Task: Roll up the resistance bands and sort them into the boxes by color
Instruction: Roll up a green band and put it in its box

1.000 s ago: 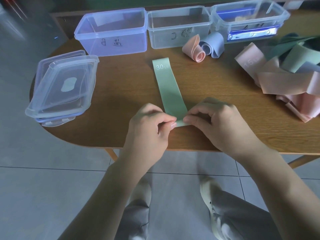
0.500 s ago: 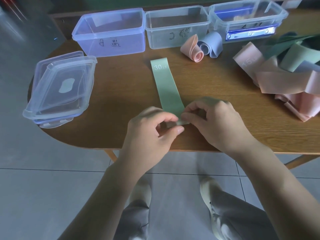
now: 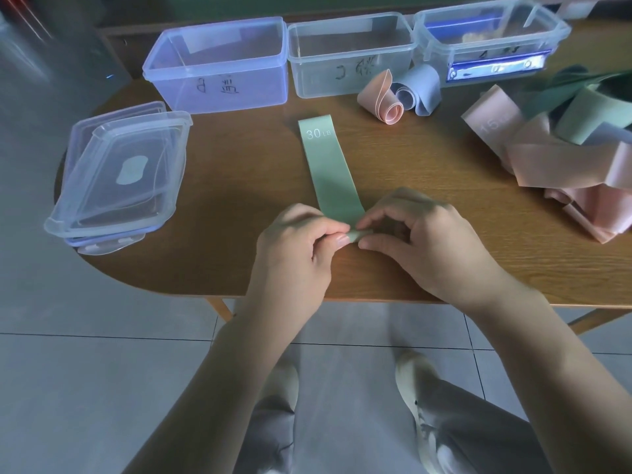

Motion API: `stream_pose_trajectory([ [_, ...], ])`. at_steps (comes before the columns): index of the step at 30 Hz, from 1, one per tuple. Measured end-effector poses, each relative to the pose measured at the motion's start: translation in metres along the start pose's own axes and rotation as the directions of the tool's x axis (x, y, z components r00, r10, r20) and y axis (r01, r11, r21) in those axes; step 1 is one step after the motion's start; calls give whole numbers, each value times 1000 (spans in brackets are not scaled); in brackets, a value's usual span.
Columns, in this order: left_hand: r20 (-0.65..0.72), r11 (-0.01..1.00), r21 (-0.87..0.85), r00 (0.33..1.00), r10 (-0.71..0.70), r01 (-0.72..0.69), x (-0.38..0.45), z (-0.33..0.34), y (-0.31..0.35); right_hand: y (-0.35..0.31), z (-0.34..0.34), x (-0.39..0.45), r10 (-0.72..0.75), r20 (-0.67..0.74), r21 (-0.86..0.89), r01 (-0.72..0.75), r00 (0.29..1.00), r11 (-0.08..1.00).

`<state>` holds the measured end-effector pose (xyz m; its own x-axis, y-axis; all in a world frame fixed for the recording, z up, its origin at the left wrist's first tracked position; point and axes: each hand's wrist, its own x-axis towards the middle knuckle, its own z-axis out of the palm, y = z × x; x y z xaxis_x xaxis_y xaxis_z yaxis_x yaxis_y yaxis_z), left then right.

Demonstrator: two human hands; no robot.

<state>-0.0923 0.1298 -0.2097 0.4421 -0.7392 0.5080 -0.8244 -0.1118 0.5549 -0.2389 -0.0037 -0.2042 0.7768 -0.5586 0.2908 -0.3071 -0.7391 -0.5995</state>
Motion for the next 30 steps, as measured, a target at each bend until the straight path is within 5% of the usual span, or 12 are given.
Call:
stream_pose_trajectory([
  [30,-8,997,54,999,-47,48,12,-1,-4,2,0,16,56,2,4,-56,998,998],
])
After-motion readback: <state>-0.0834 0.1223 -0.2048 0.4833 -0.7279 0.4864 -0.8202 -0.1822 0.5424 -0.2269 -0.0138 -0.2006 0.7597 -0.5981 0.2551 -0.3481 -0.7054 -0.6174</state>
